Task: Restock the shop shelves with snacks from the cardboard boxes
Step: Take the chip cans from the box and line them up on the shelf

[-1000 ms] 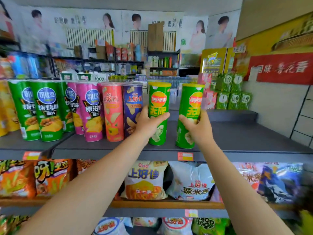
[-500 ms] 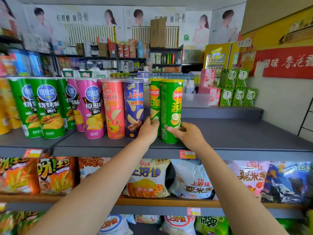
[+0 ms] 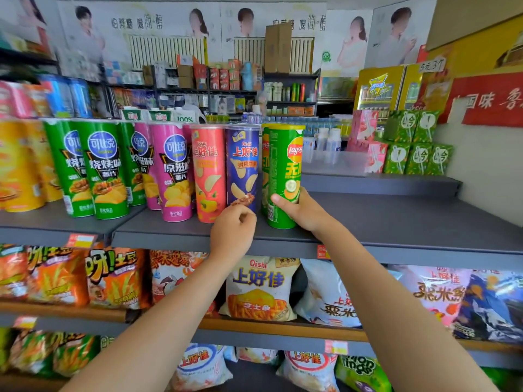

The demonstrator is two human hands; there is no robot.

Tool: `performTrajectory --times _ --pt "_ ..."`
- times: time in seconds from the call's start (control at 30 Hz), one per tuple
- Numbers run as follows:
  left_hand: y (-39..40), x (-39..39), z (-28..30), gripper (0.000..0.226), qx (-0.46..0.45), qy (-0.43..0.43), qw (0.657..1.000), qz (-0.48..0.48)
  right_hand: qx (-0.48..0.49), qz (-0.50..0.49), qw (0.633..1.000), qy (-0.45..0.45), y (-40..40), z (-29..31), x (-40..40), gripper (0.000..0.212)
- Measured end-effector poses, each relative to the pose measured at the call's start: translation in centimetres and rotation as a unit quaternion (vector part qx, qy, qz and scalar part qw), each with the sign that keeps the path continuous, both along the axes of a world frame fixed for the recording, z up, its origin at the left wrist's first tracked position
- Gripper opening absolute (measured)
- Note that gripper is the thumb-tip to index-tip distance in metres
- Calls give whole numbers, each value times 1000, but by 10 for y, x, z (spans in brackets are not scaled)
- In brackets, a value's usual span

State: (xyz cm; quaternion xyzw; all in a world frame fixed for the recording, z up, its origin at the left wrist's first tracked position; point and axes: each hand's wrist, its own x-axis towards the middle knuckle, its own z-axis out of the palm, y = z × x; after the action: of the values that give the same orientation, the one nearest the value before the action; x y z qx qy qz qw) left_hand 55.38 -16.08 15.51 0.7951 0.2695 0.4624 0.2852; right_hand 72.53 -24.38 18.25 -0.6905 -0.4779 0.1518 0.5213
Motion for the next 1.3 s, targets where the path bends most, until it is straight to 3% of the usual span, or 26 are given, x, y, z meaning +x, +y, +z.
performTrajectory --times 0.2,0.33,0.4,0.47,0.53,0.6,0.67,0.73,0.87,0.97,1.03,1.13,1.27,1.3 --pt "3 -7 2 17 -32 17 999 -32 -18 -16 1000 -9 18 2 -11 109" --pt "-2 -19 5 15 -51 -9 996 -67 -38 -63 997 -36 4 2 -33 79" --pt "-9 -41 1 16 -65 -92 991 -66 -7 -103 990 -91 -9 -6 -58 78" --pt "-11 -72 -13 17 -66 -136 987 -54 67 -206 957 -193 -22 -23 -92 74" --pt "-2 -105 -43 18 -91 -109 989 -50 180 -269 913 -247 -30 -43 -140 60" --pt "17 -139 -88 19 -156 -44 986 -26 212 -189 928 -240 -27 -67 -190 38" --pt "38 -179 -138 24 -221 22 975 4 121 -31 970 -210 -9 -101 -233 23" --pt "57 -224 -190 23 -281 84 955 41 -4 83 978 -191 19 -148 -269 21" --pt "83 -322 -290 21 -351 180 911 119 -190 183 952 -153 70 -252 -335 19" --pt "96 -397 -356 16 -376 239 880 164 -329 242 904 -130 99 -328 -389 17" --pt "106 -437 -395 29 -356 290 868 189 -373 267 882 -108 111 -376 -421 18" --pt "116 -480 -441 52 -249 400 844 256 -425 287 855 -80 122 -438 -460 16" --pt "129 -518 -477 67 -191 454 838 236 -512 257 817 -63 142 -504 -481 7" --pt "134 -527 -485 63 -175 454 844 224 -529 228 815 -65 147 -518 -481 24"
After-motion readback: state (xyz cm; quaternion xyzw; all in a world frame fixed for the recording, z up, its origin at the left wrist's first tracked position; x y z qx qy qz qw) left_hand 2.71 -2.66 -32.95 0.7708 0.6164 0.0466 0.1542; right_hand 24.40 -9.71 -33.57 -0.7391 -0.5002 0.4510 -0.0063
